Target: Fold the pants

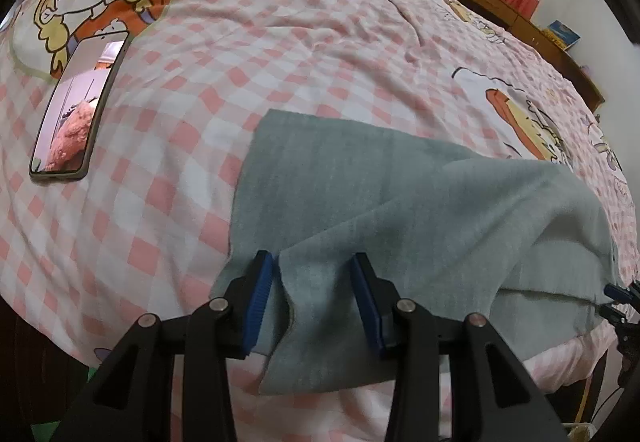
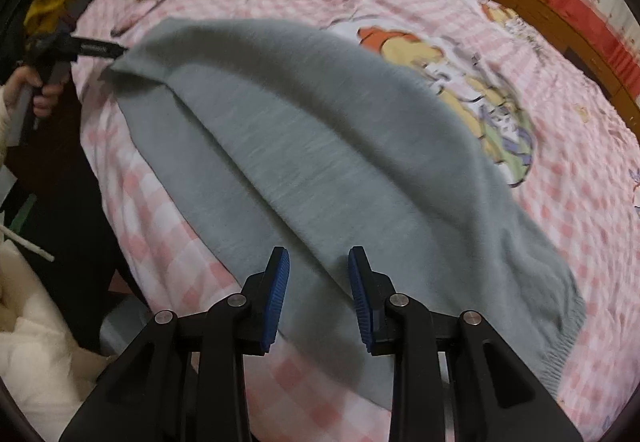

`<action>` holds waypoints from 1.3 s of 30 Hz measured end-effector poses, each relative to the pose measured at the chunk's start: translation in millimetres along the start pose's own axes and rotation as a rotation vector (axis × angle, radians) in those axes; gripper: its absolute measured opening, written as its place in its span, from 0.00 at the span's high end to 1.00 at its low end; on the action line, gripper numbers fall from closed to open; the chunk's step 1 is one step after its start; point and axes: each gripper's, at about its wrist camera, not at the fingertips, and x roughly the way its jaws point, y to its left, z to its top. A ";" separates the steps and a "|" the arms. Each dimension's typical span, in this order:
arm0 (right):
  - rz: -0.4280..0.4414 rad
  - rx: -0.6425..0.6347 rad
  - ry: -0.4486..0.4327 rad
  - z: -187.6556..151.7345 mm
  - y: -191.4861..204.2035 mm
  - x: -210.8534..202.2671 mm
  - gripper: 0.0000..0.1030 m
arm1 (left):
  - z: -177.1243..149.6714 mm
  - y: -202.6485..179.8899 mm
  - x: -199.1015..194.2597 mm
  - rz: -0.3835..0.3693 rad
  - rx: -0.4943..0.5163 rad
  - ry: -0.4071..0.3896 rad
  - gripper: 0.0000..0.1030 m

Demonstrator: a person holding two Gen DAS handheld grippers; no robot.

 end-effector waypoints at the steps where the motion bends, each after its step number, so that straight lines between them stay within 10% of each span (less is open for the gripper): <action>1: -0.007 0.002 0.011 0.4 1.0 5.2 0.69 | -0.4 -1.5 -0.2 0.001 0.004 -0.003 0.59; 9: -0.027 0.093 0.009 -1.7 -0.2 17.8 0.70 | 1.1 -5.7 2.3 -0.003 0.003 -0.006 0.59; 13: -0.064 0.148 0.000 -2.4 -2.2 19.4 0.90 | 1.7 -2.9 4.6 -0.004 -0.017 -0.013 0.59; 15: -0.056 0.181 -0.009 -3.4 -4.7 17.3 0.96 | 0.9 -4.3 3.0 0.001 -0.005 -0.022 0.63; 17: -0.049 0.196 -0.023 -3.3 -7.8 11.9 0.97 | -0.6 -7.9 0.2 -0.009 0.021 -0.028 0.90; 27: 0.038 0.156 -0.171 4.1 -5.5 -58.2 0.97 | 35.9 -6.3 -42.5 0.064 0.091 -0.163 0.93; 39: 0.063 0.076 -0.004 -26.2 18.2 -0.4 0.97 | 47.5 -9.6 8.6 0.196 0.246 -0.001 0.90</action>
